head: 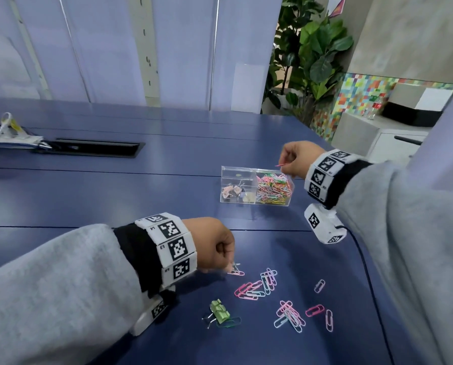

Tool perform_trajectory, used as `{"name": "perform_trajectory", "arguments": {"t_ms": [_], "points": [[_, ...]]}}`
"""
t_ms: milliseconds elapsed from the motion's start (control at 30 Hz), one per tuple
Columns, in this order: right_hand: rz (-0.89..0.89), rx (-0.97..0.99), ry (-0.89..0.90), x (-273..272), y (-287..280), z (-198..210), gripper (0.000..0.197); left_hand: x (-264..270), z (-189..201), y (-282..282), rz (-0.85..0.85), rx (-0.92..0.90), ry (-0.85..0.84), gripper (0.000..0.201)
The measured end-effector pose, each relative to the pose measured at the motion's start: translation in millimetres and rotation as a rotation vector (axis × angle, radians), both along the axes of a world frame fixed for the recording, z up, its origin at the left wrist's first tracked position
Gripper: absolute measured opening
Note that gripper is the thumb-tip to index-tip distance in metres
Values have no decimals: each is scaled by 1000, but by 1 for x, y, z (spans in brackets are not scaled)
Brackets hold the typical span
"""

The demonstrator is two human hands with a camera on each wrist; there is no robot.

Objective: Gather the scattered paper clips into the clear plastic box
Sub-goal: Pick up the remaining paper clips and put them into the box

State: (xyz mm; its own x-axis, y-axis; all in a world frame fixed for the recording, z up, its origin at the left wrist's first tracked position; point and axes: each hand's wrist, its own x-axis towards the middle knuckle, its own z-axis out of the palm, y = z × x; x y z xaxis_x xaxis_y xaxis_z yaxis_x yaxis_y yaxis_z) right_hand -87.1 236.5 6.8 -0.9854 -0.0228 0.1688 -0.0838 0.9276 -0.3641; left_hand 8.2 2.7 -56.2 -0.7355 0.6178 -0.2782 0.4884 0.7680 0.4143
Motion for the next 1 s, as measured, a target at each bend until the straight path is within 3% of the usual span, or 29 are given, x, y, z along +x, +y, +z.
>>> {"name": "perform_trajectory", "arguments": {"t_ms": [133, 233, 400, 567, 767, 1000], "points": [[-20, 81, -46, -23, -6, -17, 4, -9, 13, -5, 44, 106, -38, 9], [-27, 51, -62, -26, 0, -28, 16, -28, 28, -1, 124, 220, -40, 19], [36, -24, -14, 0, 20, -32, 15, -73, 52, 38, 220, 362, 46, 22], [129, 41, -92, 50, 45, -35, 4, -120, 59, 87, 290, 278, 256, 8], [152, 119, -163, 79, 70, -37, 13, -146, 44, 115, 343, 73, 340, 20], [210, 128, -240, 104, 67, -38, 21, -127, 45, 95, 311, 228, 377, 19]]}}
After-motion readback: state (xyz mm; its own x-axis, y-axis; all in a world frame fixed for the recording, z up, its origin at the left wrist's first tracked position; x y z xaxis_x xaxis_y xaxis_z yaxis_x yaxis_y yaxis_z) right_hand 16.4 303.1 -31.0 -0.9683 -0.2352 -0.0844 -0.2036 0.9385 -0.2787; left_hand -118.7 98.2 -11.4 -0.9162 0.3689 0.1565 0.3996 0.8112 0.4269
